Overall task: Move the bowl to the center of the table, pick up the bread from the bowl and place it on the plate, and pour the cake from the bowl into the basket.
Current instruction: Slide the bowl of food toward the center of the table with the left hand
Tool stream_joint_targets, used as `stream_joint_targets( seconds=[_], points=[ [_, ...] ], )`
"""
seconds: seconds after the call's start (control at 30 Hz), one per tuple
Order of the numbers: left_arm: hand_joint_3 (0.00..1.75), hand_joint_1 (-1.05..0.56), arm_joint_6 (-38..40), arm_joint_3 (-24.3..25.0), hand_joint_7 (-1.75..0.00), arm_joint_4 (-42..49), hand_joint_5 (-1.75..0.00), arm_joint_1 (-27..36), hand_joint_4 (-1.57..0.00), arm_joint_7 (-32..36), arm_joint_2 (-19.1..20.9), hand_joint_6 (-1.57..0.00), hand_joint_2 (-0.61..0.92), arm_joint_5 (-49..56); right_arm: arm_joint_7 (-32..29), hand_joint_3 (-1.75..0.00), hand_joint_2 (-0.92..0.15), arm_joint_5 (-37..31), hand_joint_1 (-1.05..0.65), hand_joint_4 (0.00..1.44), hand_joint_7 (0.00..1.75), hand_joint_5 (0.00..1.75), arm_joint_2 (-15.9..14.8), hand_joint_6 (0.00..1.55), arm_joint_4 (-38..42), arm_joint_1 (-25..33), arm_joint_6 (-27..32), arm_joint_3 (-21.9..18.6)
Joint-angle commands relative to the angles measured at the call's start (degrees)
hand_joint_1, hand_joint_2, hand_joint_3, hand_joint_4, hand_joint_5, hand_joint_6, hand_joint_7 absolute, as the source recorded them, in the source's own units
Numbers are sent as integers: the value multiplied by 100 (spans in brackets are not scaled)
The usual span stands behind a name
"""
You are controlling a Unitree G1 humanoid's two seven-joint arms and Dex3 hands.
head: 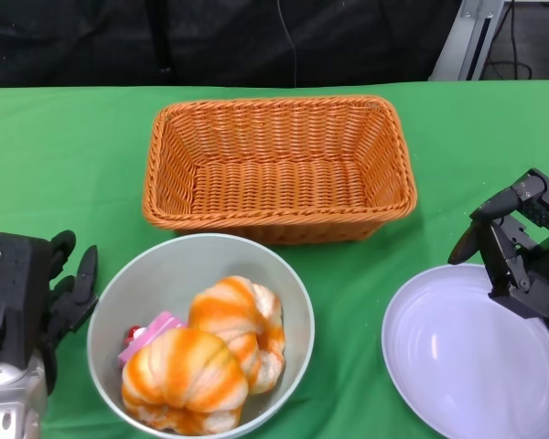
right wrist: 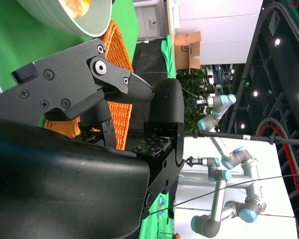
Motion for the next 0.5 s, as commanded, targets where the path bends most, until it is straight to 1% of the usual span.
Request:
stream_joint_targets(
  seconds=[0.03, 0.17, 0.3, 0.5],
  points=[
    [68, -73, 124, -123, 0, -45, -1, 117, -17, -27, -90, -15, 92, 38, 19, -78, -79, 88, -10, 78, 144, 169, -36, 66, -5, 12, -16, -22],
    [68, -73, 167, -205, -1, -73, -1, 122, -18, -43, -126, -15, 92, 55, -35, -75, -80, 30, -10, 78, 145, 169, -21, 66, -25, 21, -41, -10],
    [68, -73, 175, -223, 0, -112, -1, 135, -18, -44, -181, -14, 92, 19, -19, -76, -80, 2, -10, 78, 146, 169, -4, 66, 22, 12, -137, -9],
    [67, -73, 87, -263, 0, -147, -1, 149, -19, -57, -262, -15, 92, 30, -13, -78, -80, 15, -10, 77, 147, 170, -12, 64, -5, 23, -89, 0]
  ],
)
